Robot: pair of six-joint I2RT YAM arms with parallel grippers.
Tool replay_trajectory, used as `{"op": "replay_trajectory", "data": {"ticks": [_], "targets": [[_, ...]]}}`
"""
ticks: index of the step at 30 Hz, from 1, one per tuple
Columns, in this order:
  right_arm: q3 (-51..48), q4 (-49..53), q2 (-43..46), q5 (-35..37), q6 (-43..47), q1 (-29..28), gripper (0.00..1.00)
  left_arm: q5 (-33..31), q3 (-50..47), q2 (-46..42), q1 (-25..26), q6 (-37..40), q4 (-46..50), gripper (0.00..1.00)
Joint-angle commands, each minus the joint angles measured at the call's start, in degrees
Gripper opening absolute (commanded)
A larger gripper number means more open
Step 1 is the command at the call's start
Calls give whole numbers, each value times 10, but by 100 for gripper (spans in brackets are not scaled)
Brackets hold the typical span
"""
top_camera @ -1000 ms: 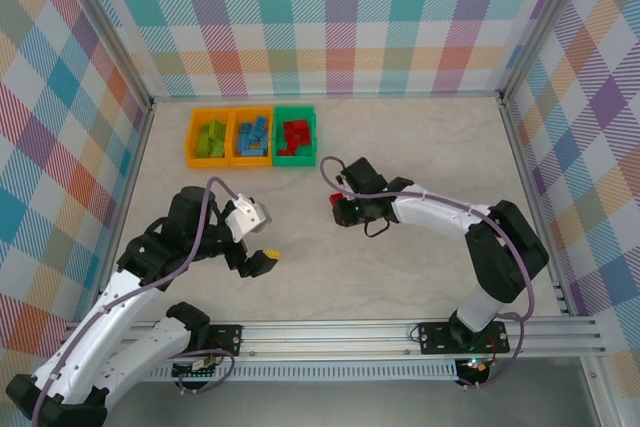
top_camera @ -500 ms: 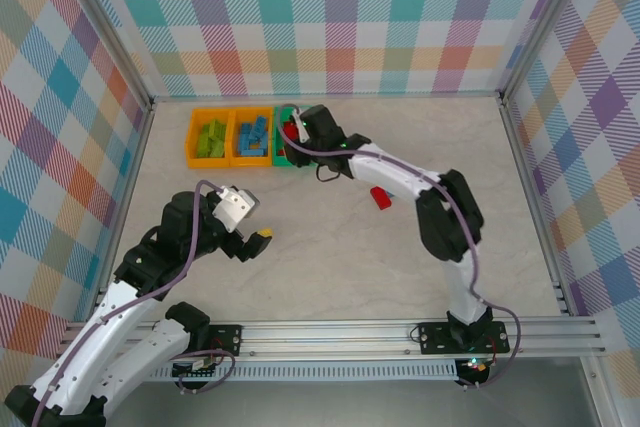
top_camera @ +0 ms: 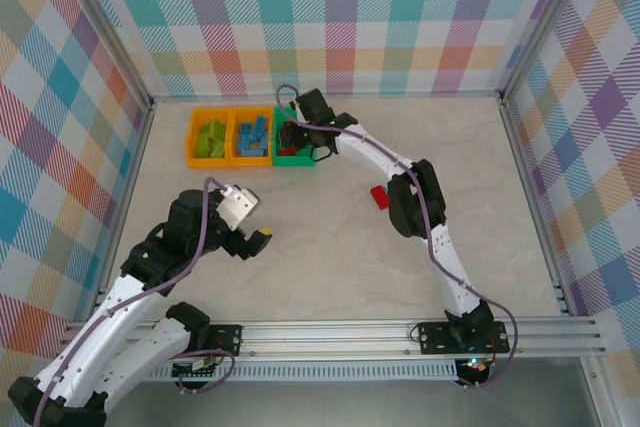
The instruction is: Sort the legos into containers by color
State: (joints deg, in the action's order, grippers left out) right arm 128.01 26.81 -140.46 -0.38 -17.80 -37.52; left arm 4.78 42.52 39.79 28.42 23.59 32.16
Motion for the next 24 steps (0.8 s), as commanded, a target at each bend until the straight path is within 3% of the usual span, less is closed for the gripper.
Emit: {"op": "replay_trajectory", "data": {"ticks": [1, 5, 12, 17, 20, 22, 24], "targets": [[19, 32, 32, -29, 10, -4, 53, -8, -2, -2, 3, -2, -16, 100], [-39, 38, 96, -48, 16, -3, 55, -7, 1, 0, 3, -4, -9, 100], [-390, -104, 339, 7, 46, -4, 64, 96, -4, -13, 4, 9, -8, 100], [-598, -128, 489, 83, 38, -1, 72, 197, -5, -3, 5, 20, -6, 100], [-696, -117, 561, 122, 8, 10, 84, 261, -3, 13, 5, 35, 0, 100], [-761, -122, 601, 141, -15, 29, 99, 288, 2, 24, 5, 46, 10, 100], [-814, -140, 629, 129, -27, 60, 100, 295, 5, 30, 5, 52, 14, 100]]}}
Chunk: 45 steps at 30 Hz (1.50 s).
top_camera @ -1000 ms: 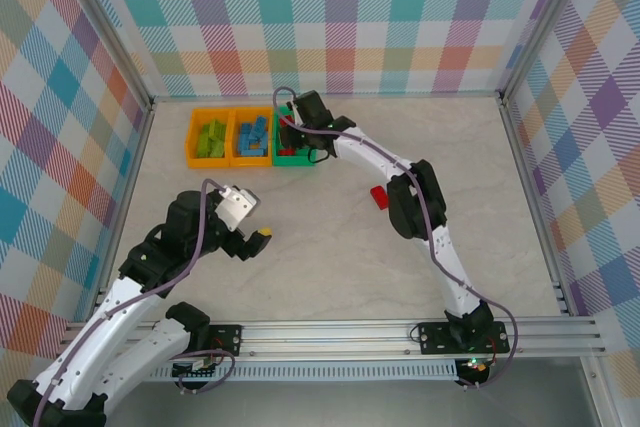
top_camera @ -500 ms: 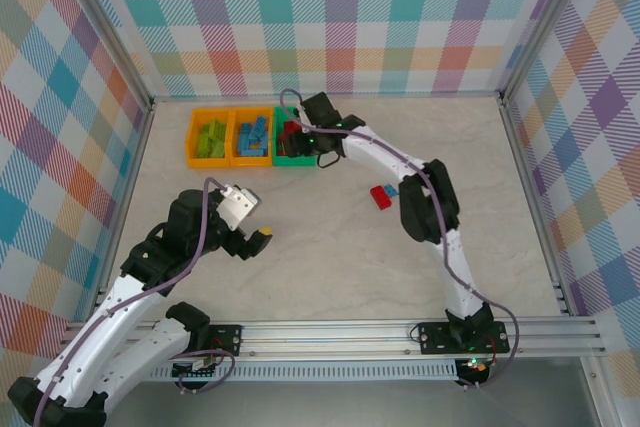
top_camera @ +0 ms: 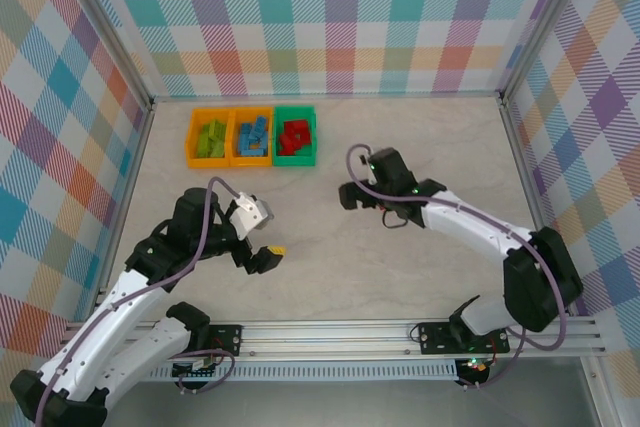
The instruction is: Sort the legos into containers by color
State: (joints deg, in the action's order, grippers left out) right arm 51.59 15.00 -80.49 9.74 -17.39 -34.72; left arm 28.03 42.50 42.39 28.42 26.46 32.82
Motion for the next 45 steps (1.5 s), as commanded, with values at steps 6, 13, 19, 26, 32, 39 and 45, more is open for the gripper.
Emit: {"op": "replay_trajectory", "data": {"ticks": [6, 13, 19, 26, 32, 39, 45], "targets": [[-93, -66, -3, -17, -31, 95, 100, 61, 4, -3, 5, 29, 12, 100], [2, -49, -138, -44, 3, 97, 88, 31, 2, -9, 5, 27, 20, 100], [3, -88, -176, -40, 11, 97, 67, 19, -1, -10, 5, 28, 17, 100], [19, -64, -202, -54, 15, 97, 39, 20, -1, -8, 5, 29, 18, 100], [11, -44, -178, -60, 19, 90, 26, 6, -3, -23, 5, 27, 14, 100], [-8, -32, -74, -108, 26, 64, 23, -82, -15, -60, 5, -15, -24, 100], [28, -84, -25, -149, 0, 39, 22, -248, -21, -78, 5, -87, -64, 100]]}}
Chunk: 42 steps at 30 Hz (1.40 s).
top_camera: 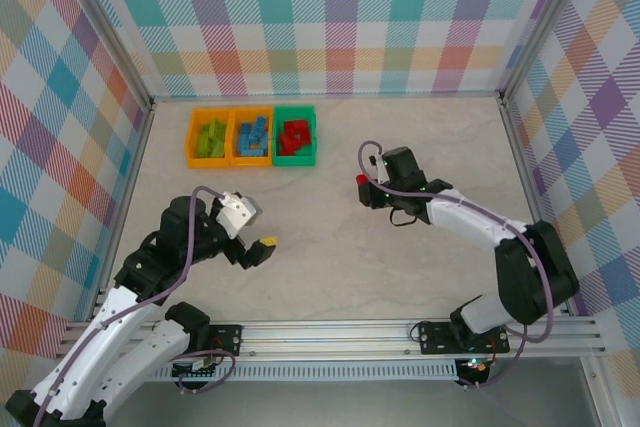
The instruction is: Sort the legos into containers by color
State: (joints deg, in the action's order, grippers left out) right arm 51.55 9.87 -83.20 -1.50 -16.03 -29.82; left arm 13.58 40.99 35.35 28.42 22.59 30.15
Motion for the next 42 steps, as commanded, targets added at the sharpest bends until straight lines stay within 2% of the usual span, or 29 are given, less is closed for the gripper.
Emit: {"op": "replay_trajectory", "data": {"ticks": [1, 4, 7, 15, 23, 25, 27, 30, 36, 38, 42], "targets": [[44, -39, -6, -41, -16, -16, 24, -135, -4, -6, 5, -57, -37, 100], [108, -59, -57, -71, -27, -27, 25, -193, 0, -8, 4, -69, -39, 100], [197, -61, -136, -98, -35, -32, 25, -225, -1, -11, 2, -85, -45, 100], [483, -5, -373, -142, -62, -32, 25, -248, -1, -11, -1, -145, -58, 100], [746, 83, -556, -125, -82, -32, 27, -255, 8, 10, -6, -144, -51, 100], [795, 109, -586, -123, -82, -32, 35, -255, 5, 7, -7, -144, -52, 100], [831, 126, -606, -134, -76, -32, 50, -256, 4, 5, -6, -143, -53, 100], [845, 140, -608, -143, -65, -32, 59, -257, 4, 3, -7, -143, -54, 100], [802, 178, -551, -129, -27, -32, 61, -255, 4, 8, -7, -146, -53, 100], [745, 166, -505, -127, -16, -32, 62, -255, 4, 9, -7, -146, -52, 100], [543, 82, -365, -107, -3, -31, 67, -255, 5, 13, -7, -145, -49, 100]]}}
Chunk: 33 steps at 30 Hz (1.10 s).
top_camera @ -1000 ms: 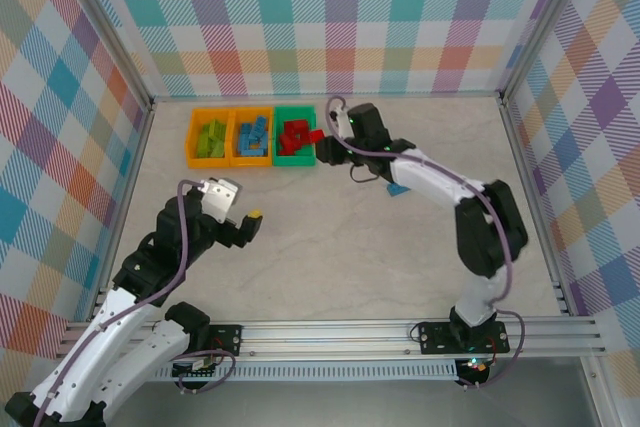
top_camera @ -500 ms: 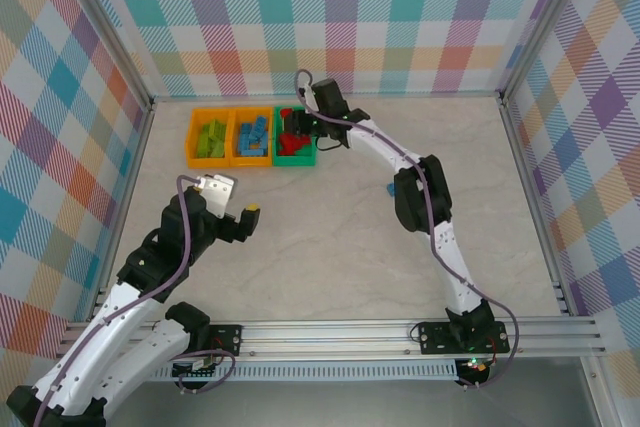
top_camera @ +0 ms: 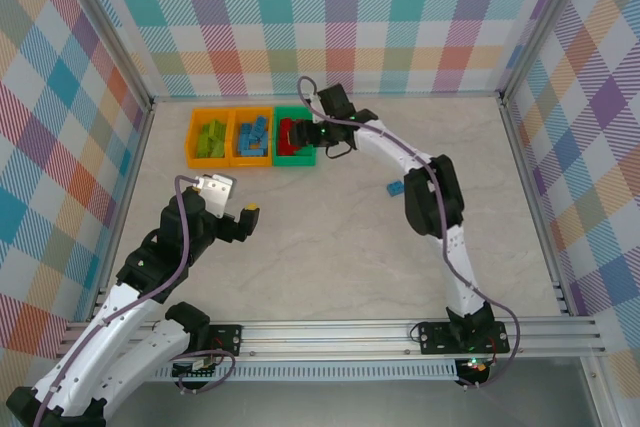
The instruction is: Sort the legos into containers by color
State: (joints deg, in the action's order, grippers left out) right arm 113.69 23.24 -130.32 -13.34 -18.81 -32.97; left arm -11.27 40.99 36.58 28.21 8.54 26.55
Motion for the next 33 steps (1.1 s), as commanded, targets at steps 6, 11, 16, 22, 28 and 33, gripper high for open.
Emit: {"op": "replay_trajectory", "data": {"ticks": [6, 11, 16, 22, 28, 33], "targets": [[-393, -184, 332, 57, 16, 15, 86, 17, 17, 28, -4, -2, 9, 100], [-638, -251, 542, 57, -65, 73, 100, 157, 57, 99, -4, -16, 39, 100], [-766, -170, 727, 110, -73, 100, 100, 214, 151, 241, 31, -133, 75, 100], [-785, -2, 834, 117, -118, 105, 100, 196, 236, 430, 133, -165, -13, 100], [-798, 99, 931, 140, -189, 106, 100, 199, 409, 661, 166, -147, -28, 100], [-810, 131, 996, 138, -211, 107, 100, 231, 539, 817, 169, -111, -55, 99]]}}
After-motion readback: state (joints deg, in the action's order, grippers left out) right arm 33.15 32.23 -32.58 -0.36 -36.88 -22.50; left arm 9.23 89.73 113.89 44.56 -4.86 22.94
